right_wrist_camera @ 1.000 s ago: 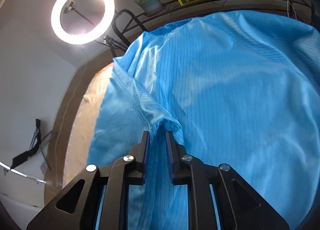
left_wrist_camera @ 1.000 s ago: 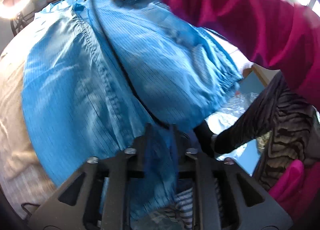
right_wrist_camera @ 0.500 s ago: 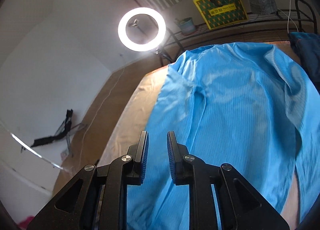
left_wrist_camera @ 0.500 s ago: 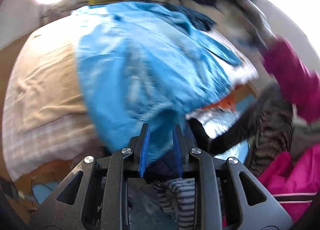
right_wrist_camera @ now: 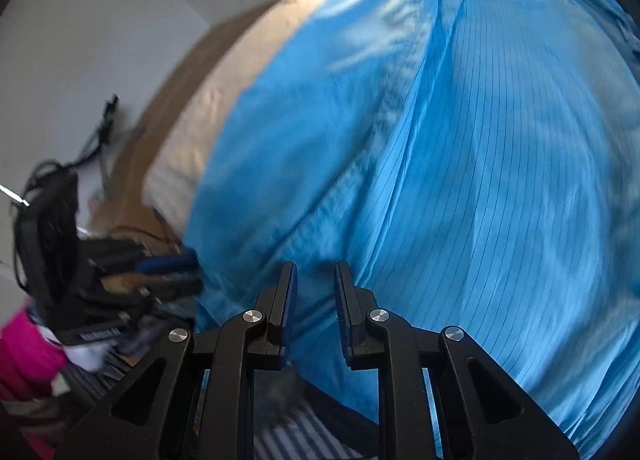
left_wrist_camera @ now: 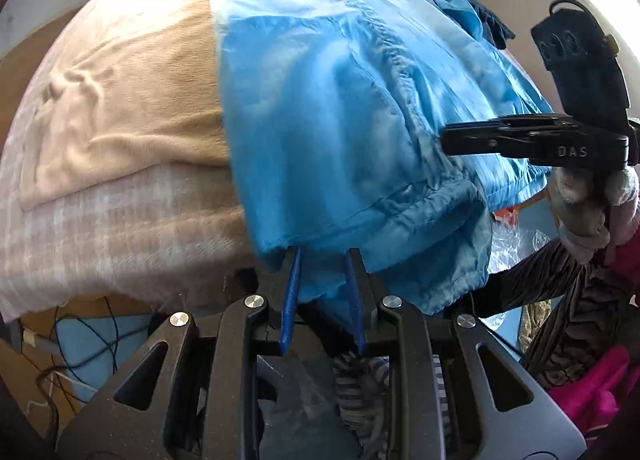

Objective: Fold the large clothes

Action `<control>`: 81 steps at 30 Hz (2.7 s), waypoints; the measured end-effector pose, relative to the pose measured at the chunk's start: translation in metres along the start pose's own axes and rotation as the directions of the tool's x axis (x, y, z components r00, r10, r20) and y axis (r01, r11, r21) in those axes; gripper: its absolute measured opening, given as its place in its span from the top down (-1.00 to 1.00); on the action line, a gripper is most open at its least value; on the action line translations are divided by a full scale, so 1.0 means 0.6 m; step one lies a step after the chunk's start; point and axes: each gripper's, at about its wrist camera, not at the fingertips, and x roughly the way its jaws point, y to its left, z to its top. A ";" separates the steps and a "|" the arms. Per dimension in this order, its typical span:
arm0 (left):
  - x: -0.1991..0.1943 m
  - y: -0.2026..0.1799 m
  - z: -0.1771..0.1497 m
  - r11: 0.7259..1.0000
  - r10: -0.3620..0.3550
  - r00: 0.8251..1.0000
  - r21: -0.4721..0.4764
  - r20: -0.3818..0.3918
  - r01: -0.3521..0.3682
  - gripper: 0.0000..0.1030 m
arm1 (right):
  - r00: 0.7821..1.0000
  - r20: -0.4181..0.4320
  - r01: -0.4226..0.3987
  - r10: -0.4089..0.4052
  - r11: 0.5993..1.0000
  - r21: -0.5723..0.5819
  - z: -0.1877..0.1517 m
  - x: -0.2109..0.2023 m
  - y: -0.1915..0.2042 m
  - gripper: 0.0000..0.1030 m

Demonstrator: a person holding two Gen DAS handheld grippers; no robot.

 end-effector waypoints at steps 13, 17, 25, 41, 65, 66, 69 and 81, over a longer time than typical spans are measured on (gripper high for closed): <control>0.014 0.061 0.029 0.965 -0.135 0.990 -0.223 0.033 0.139 0.84 | 0.992 0.036 -0.127 0.122 0.978 0.163 -0.013 -0.027 -0.053 0.05; 0.015 0.068 0.030 0.959 -0.137 0.990 -0.244 0.037 0.142 0.96 | 0.985 0.003 -0.173 0.175 0.971 0.166 -0.021 0.001 -0.044 0.71; 0.002 0.068 0.024 0.970 -0.056 0.997 -0.233 0.045 0.065 0.98 | 0.986 0.003 -0.164 0.164 0.981 0.105 -0.025 0.006 -0.016 0.96; -0.074 -0.056 0.056 0.995 0.090 0.974 0.021 0.210 -0.096 0.71 | 0.983 0.185 -0.007 0.003 1.000 0.019 -0.034 -0.077 -0.034 0.59; -0.007 -0.321 0.229 0.956 -0.149 0.970 0.280 0.191 0.092 0.20 | 0.848 0.410 0.205 -0.336 0.921 0.332 -0.119 -0.392 -0.249 0.13; 0.001 -0.331 0.236 0.953 -0.153 0.971 0.289 0.184 0.095 0.19 | 0.838 0.420 0.199 -0.349 0.911 0.361 -0.128 -0.405 -0.267 0.13; 0.018 -0.344 0.245 0.948 -0.156 0.973 0.301 0.169 0.100 0.19 | 0.810 0.428 0.172 -0.400 0.861 0.479 -0.161 -0.441 -0.334 0.13; 0.056 -0.322 0.240 0.955 -0.150 0.980 0.274 0.127 0.111 0.19 | 0.850 0.277 0.103 -0.449 0.657 0.747 -0.219 -0.433 -0.532 0.13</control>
